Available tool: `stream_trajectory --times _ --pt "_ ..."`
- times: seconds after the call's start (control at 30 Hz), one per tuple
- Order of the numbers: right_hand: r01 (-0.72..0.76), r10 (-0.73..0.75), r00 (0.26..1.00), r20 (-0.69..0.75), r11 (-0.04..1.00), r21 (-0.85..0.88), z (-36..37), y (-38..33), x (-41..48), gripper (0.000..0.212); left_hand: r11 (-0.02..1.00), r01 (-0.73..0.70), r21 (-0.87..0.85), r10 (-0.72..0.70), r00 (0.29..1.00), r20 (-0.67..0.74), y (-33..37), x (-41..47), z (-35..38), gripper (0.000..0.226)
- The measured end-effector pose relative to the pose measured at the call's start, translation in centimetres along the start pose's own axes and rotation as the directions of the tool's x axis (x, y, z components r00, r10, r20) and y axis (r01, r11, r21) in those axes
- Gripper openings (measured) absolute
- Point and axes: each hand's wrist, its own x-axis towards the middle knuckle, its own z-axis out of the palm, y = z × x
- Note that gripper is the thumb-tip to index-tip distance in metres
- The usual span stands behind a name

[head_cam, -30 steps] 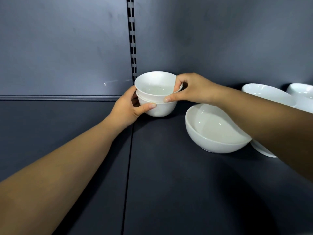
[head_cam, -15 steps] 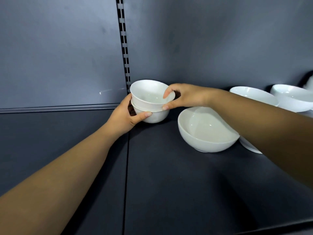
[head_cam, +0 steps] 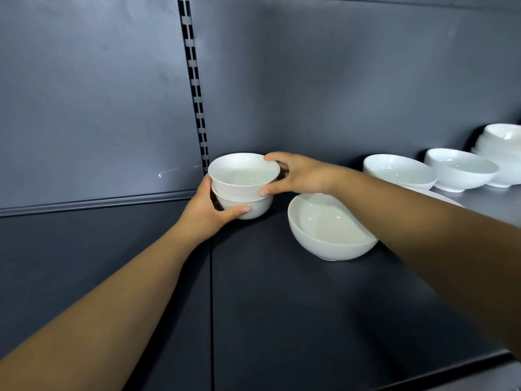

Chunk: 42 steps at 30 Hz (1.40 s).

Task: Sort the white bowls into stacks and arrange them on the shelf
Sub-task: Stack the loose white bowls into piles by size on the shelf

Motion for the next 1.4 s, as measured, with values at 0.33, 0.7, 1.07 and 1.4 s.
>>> stream_trajectory --times 0.33,0.7,1.07,1.4 --pt "0.003 0.002 0.999 -0.037 0.990 0.140 0.4 -1.7 -0.5 0.055 0.998 0.002 -0.070 -0.007 0.998 -0.066 0.9 0.1 -0.5 0.087" --pt "0.339 -0.174 0.914 -0.367 0.825 0.452 -1.0 -6.1 -5.4 0.047 0.970 -0.107 -0.217 0.064 0.978 -0.197 8.2 -0.4 -1.8 0.088" --pt "0.501 -0.066 0.747 -0.661 0.710 0.495 -5.7 -1.9 -19.6 0.037 0.959 -0.148 -0.243 0.111 0.981 -0.158 19.4 -4.5 9.6 0.071" --pt "0.466 0.050 0.712 -0.701 0.713 0.524 -11.4 13.6 -36.7 0.035 0.924 -0.067 -0.375 0.081 0.997 0.020 23.8 -10.3 32.8 0.071"
